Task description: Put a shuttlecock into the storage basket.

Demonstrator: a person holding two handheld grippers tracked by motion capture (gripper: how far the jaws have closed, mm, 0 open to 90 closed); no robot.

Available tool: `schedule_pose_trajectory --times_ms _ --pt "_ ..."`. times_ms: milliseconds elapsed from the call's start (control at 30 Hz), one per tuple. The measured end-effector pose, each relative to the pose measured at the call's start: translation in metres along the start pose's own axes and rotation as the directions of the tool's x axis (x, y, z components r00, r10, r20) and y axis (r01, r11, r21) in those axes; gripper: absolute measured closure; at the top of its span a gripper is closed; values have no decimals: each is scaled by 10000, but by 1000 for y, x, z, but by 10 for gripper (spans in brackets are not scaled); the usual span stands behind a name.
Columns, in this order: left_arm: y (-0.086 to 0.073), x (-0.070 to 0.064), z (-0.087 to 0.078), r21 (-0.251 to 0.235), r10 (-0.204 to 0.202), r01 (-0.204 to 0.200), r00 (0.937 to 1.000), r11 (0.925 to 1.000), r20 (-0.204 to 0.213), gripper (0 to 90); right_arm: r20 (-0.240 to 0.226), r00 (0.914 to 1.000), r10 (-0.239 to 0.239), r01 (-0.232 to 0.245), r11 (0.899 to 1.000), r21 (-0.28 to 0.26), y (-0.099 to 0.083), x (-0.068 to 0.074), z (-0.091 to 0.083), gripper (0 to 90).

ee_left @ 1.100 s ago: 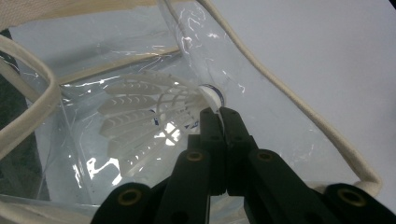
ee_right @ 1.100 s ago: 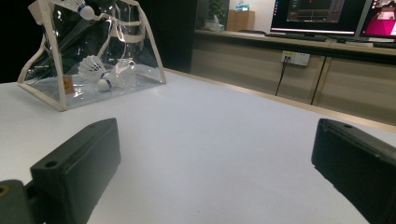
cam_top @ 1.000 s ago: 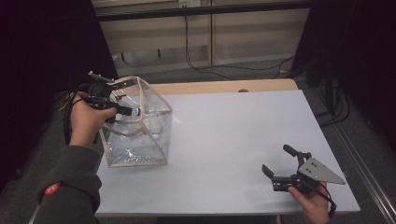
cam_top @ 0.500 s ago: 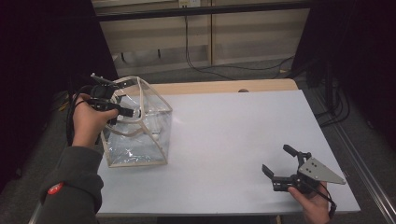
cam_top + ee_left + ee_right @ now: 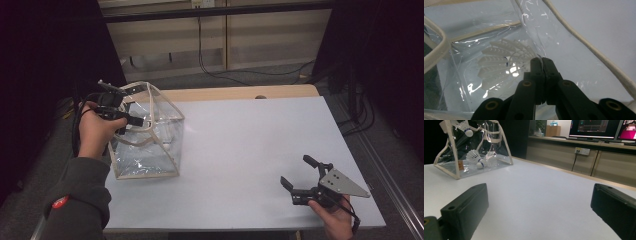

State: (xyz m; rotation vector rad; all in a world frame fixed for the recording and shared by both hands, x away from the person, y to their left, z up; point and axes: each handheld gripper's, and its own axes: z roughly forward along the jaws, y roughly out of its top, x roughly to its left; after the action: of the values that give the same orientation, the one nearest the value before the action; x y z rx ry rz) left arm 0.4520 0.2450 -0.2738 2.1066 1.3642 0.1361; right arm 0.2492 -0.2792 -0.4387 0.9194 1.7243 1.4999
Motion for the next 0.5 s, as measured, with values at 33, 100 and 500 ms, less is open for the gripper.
schedule_pose_trajectory --times_ms 33,100,500 --pt "0 0 0 14 -6 6 10000 10000 36 882 11 10000 7 -7 10000 -1 0 0 0 16" --pt "-1 0 2 32 -7 7 10000 10000 29 882 0 10000 9 -9 10000 -4 0 0 0 16" --pt "-2 1 3 -36 -103 103 9999 9999 61 846 1 10000 2 -2 10000 -7 0 0 0 16"
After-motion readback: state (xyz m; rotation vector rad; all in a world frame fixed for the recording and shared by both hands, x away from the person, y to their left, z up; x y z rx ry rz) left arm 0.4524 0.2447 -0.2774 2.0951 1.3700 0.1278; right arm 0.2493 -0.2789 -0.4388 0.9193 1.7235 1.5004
